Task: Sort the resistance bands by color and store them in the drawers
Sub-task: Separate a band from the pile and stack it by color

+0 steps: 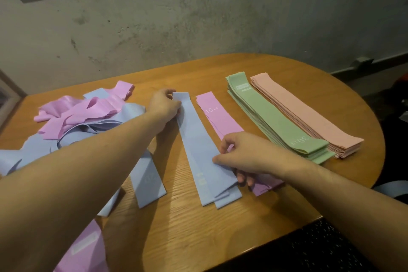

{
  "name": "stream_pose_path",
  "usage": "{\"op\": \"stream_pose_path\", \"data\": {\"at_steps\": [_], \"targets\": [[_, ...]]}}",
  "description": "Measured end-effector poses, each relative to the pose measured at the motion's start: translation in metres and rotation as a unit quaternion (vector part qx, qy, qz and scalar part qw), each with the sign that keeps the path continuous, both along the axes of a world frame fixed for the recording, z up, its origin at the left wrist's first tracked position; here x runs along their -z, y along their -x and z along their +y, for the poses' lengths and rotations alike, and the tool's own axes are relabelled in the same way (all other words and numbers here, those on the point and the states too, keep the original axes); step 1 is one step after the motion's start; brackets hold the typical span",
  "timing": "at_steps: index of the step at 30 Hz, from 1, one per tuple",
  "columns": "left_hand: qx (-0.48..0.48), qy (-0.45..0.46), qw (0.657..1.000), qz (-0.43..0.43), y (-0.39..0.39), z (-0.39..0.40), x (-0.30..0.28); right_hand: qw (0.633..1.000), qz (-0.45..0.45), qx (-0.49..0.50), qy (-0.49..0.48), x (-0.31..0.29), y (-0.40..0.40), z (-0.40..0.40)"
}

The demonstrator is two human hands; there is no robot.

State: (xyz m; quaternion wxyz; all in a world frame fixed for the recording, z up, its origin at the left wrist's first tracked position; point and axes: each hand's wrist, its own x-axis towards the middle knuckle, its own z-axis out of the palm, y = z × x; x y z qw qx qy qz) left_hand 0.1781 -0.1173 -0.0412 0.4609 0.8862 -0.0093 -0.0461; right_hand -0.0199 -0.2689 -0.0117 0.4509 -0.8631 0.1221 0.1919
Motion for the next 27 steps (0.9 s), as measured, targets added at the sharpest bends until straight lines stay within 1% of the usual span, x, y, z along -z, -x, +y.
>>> {"op": "stream_pose_path", "data": {"at_steps": [3,4,6,7,12,14,16,17,20,24,27], "targets": [[0.038,-0.077,0.995,-0.048,0.01,0.001,-0.004,0.997,-0.029,-0.015,0.071,-0.003,0.003,0.001],[0.046,-0.086,0.993,-0.059,0.014,0.002,-0.004,0.993,-0.043,-0.027,0.107,-0.004,0.005,0.001],[0.052,-0.075,0.994,-0.06,0.026,0.003,-0.005,0.98,-0.074,-0.049,0.177,-0.005,0.008,0.002],[0.057,-0.068,0.994,-0.059,0.032,0.004,-0.005,0.976,-0.086,-0.052,0.195,-0.004,0.01,0.002],[0.084,-0.043,0.993,-0.068,0.068,0.019,-0.004,0.974,-0.113,-0.051,0.19,0.002,0.013,0.003],[0.095,-0.047,0.992,-0.074,0.083,0.027,-0.006,0.974,-0.12,-0.051,0.183,0.003,0.012,0.003],[0.114,-0.044,0.992,-0.043,0.099,0.033,-0.007,0.977,-0.123,-0.045,0.171,0.004,0.012,0.004],[0.123,-0.02,0.992,-0.011,0.106,0.034,-0.008,0.978,-0.123,-0.041,0.162,0.005,0.012,0.005],[0.122,0.091,0.984,0.092,0.13,0.035,-0.012,0.983,-0.125,-0.032,0.134,0.007,0.012,0.007],[0.094,0.181,0.968,0.15,0.149,0.033,-0.012,0.989,-0.131,-0.003,0.064,0.009,0.014,0.012],[0.071,0.242,0.951,0.181,0.157,0.031,-0.015,0.988,-0.138,-0.003,0.069,0.009,0.019,0.014]]}}
